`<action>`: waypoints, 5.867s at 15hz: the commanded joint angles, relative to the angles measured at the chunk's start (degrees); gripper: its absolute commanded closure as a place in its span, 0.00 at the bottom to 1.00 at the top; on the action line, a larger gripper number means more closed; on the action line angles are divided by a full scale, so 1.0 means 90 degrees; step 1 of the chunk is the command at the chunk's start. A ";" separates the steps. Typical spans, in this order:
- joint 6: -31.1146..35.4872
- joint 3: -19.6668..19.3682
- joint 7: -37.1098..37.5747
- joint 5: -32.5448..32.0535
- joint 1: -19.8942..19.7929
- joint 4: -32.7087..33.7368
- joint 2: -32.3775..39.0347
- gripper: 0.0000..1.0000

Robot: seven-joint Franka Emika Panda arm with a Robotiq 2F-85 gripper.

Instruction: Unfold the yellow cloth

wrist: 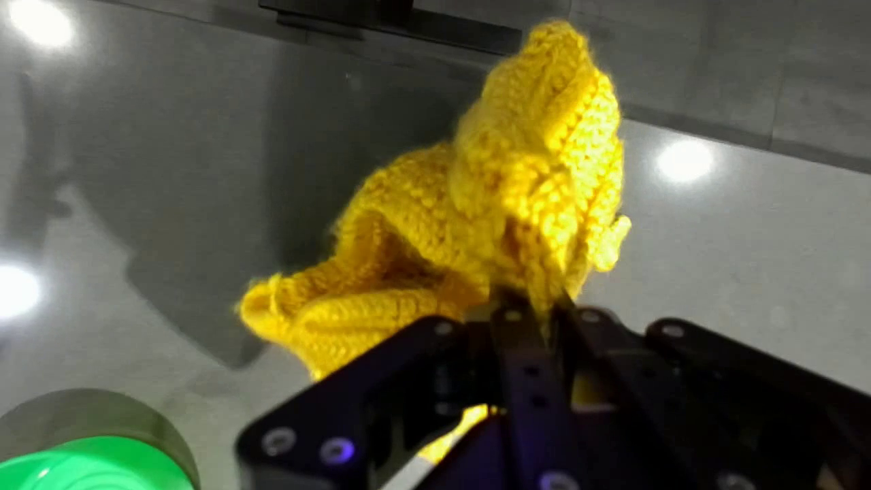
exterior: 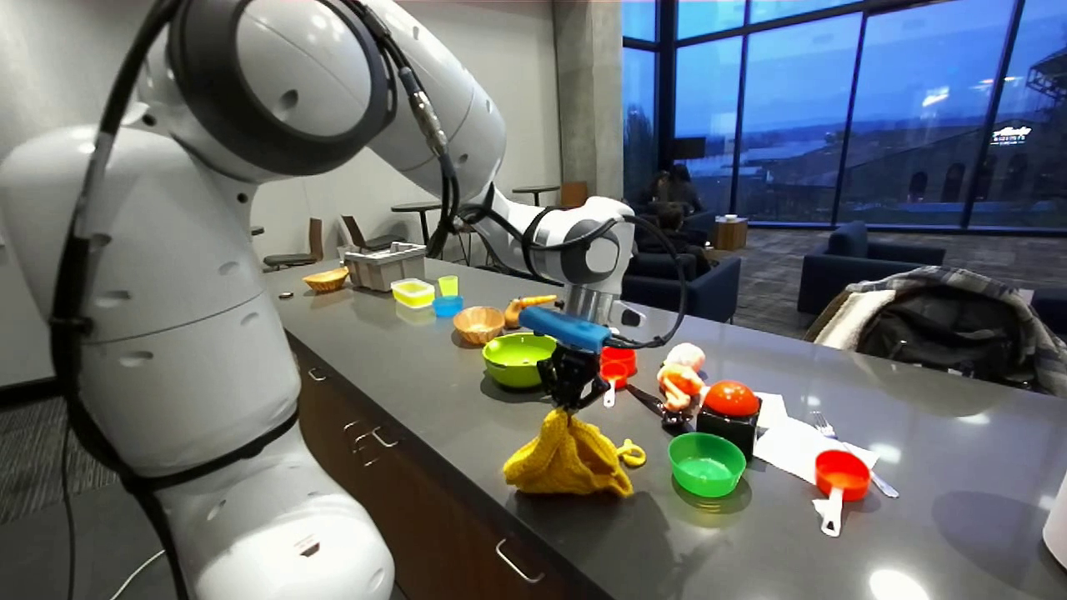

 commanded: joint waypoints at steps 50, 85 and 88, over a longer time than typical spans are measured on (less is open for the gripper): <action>-0.0460 -0.0582 -0.0270 0.0859 -0.0653 -0.0937 -0.0411 0.00; -0.0955 -0.0282 -0.1708 0.0914 -0.0646 0.0456 0.0652 0.99; -0.1691 -0.0092 -0.1388 0.0742 -0.0435 0.0769 0.0311 0.99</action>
